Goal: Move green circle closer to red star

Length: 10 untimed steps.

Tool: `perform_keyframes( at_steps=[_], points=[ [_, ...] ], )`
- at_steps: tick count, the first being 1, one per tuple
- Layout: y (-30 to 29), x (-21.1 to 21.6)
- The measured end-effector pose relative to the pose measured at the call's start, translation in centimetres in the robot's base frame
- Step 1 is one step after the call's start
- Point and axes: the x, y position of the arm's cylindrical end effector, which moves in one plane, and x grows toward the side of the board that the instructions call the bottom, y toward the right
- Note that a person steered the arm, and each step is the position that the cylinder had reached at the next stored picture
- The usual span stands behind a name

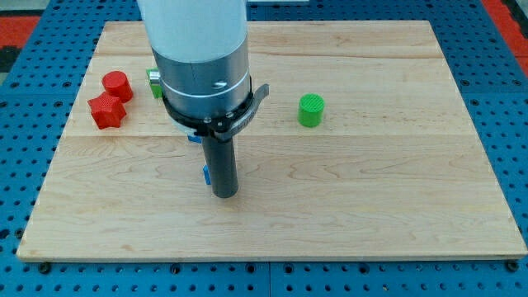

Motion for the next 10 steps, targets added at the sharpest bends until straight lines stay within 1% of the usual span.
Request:
perform_keyframes(
  at_steps=[1, 2, 3, 4, 5, 7, 8, 10],
  points=[
    [-2.4, -2.1],
    [-3.3, -2.2],
    [2.6, -2.4],
    [4.5, -3.4],
    [-1.6, -3.6],
    [-2.1, -4.7],
    [-6.3, -4.9],
    [-7.2, -5.9]
  ],
)
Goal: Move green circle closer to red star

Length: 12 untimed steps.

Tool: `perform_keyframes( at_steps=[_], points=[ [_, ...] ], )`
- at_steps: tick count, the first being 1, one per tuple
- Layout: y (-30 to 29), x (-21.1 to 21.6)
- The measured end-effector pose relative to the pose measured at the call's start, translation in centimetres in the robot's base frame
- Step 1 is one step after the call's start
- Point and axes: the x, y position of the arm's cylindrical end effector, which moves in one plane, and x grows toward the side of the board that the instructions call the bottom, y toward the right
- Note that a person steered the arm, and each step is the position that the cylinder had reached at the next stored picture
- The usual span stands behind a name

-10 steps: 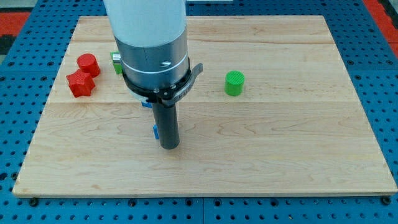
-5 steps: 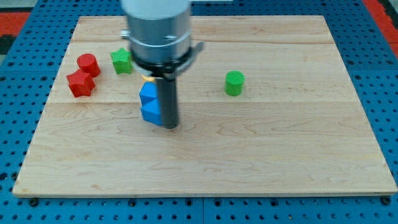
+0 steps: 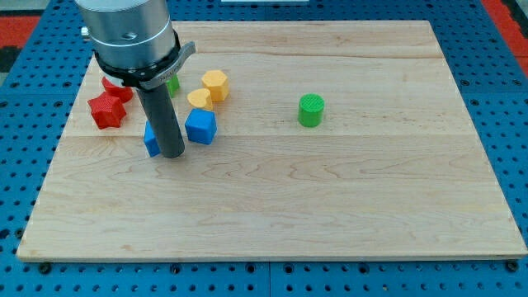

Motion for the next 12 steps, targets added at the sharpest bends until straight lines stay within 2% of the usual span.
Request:
perform_keyframes(
  at_steps=[1, 2, 3, 5, 6, 7, 8, 9, 11, 12],
  points=[
    [-0.4, 0.5],
    [-4.3, 2.5],
    [-4.0, -0.8],
    [-3.1, -4.0],
    [-5.3, -1.0],
    [0.7, 2.1],
    [13.7, 1.8],
    [20.8, -0.7],
    [19.5, -10.9],
    [19.2, -14.4]
  ],
)
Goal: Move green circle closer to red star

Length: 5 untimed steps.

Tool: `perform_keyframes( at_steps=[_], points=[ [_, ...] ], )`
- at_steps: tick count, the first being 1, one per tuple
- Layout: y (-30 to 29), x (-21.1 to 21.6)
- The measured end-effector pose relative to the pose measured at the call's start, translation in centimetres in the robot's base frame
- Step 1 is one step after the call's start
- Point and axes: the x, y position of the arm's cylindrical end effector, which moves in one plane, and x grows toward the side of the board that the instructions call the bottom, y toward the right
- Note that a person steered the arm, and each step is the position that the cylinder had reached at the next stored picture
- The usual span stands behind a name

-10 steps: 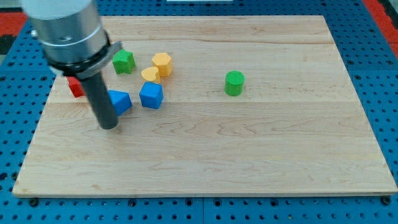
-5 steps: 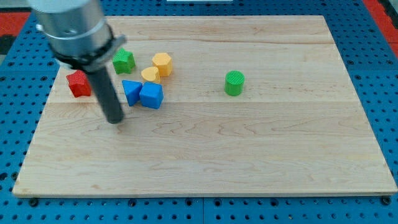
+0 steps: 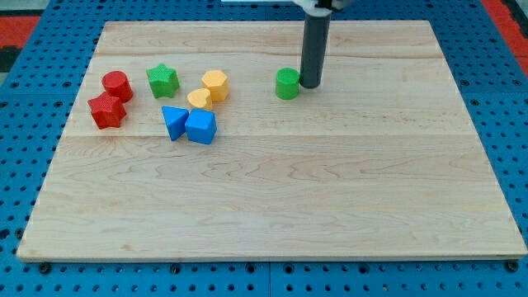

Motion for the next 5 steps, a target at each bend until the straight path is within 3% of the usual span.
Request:
perform_keyframes(
  at_steps=[1, 3, 5],
  points=[
    [-3.4, -1.4],
    [1.2, -2.8],
    [1.6, -3.2]
  ],
)
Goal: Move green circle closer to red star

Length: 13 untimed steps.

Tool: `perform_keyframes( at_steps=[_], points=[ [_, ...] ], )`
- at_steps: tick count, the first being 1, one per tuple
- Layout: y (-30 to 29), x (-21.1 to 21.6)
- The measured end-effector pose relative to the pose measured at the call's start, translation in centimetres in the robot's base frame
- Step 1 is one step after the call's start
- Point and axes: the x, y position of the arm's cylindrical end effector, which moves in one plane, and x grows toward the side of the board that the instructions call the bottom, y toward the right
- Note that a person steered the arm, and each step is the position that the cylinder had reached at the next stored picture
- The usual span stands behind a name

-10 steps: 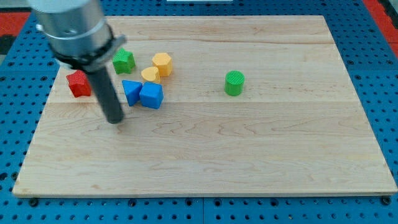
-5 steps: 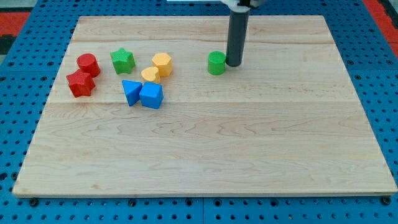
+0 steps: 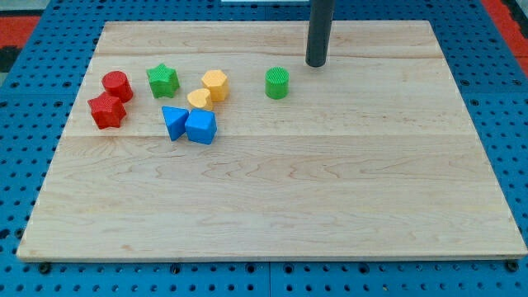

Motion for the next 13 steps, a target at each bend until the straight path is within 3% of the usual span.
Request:
perform_keyframes(
  at_steps=[3, 5, 6, 8, 10, 13],
  points=[
    [-1.0, 3.0],
    [-5.6, 1.1],
    [-6.9, 7.6],
    [-7.0, 16.1],
    [-5.2, 22.1],
    [-23.8, 20.9]
  ],
)
